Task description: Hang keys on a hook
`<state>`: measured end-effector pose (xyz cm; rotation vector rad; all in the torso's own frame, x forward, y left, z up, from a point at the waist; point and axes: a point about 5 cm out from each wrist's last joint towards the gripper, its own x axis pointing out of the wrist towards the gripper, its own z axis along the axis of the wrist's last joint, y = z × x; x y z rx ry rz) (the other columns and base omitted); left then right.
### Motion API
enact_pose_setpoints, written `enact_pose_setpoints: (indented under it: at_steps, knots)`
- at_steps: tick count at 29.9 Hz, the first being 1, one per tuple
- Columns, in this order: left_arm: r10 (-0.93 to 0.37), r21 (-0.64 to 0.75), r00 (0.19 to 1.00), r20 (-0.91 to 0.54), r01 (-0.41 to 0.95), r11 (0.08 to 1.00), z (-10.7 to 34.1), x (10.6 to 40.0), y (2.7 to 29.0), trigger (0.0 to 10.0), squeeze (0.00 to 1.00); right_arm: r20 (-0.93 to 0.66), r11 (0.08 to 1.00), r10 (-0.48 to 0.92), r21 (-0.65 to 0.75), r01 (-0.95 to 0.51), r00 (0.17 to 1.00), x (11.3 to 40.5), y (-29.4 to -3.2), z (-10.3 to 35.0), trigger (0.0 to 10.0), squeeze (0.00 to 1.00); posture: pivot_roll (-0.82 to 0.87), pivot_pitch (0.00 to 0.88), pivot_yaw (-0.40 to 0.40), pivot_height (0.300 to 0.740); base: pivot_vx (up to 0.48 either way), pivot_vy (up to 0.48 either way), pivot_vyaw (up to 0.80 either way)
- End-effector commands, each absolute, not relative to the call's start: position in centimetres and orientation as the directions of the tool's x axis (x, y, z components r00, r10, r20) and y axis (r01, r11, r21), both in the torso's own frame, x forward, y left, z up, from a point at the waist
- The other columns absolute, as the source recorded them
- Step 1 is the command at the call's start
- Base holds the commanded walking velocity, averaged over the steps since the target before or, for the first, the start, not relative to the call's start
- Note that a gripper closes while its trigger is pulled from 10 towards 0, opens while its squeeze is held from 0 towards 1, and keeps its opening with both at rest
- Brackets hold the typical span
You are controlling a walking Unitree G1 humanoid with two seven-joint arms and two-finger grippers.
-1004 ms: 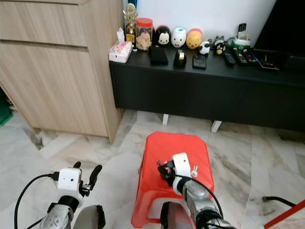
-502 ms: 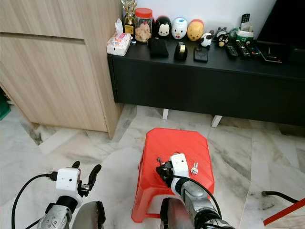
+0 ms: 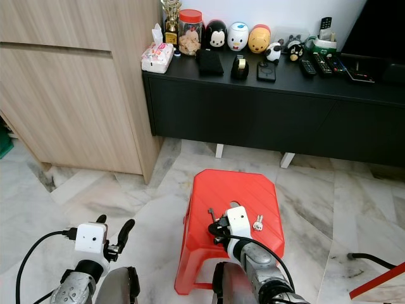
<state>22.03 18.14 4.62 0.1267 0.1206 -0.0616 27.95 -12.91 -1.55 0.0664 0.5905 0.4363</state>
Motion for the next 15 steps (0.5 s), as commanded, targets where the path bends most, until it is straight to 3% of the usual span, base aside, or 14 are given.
enact_pose_setpoints:
  at_steps: [1,15]
  knots:
    - [-0.06,0.127,0.99,-0.129,0.076,0.989,4.69,22.07,18.01,10.0,0.0,-0.551,0.911,0.408,0.189,-0.367,0.728,27.31,-13.2,-2.18,0.0,0.0,0.11,0.088,-0.1,0.586,0.0,0.0,0.0]
    - [-0.059,0.133,0.99,-0.13,0.076,0.988,4.69,22.98,18.11,10.0,0.0,-0.507,0.923,0.382,0.172,-0.343,0.773,28.23,-13.07,-1.33,0.0,0.0,0.1,0.068,-0.099,0.586,0.0,0.0,0.0]
